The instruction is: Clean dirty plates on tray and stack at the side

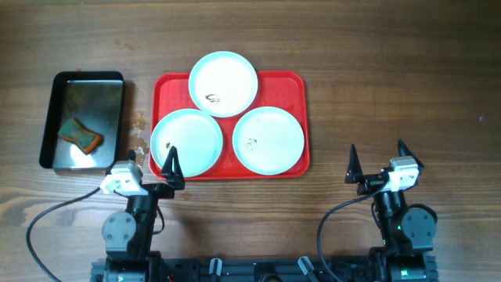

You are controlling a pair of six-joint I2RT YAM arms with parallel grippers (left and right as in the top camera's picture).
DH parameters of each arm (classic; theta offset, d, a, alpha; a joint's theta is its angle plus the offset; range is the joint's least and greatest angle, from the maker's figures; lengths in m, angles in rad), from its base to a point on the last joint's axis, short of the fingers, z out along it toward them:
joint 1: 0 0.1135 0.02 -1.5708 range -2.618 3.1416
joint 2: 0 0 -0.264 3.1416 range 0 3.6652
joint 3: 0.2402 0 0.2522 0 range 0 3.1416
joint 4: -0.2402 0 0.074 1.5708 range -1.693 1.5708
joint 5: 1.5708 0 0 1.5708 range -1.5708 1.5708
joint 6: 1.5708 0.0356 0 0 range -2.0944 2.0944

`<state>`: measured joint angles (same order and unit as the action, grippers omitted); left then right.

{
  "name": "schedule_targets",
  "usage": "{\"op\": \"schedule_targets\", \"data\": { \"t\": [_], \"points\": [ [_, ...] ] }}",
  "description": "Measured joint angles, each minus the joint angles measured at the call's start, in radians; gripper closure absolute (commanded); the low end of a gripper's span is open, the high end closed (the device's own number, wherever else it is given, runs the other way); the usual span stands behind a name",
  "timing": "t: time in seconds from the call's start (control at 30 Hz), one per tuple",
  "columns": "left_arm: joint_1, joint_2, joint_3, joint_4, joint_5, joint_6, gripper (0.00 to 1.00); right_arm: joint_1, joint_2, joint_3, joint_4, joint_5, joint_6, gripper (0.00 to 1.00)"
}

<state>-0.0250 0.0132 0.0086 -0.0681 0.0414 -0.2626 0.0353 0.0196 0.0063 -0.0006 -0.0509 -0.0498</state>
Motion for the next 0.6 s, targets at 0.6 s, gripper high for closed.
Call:
{"op": "schedule_targets", "data": {
  "t": [0.6],
  "points": [
    [0.001,0.001,0.034,-0.083,-0.050,0.026,0.00,0.000,0.001,0.000,0.000,0.000,0.000,0.00]
  ]
}}
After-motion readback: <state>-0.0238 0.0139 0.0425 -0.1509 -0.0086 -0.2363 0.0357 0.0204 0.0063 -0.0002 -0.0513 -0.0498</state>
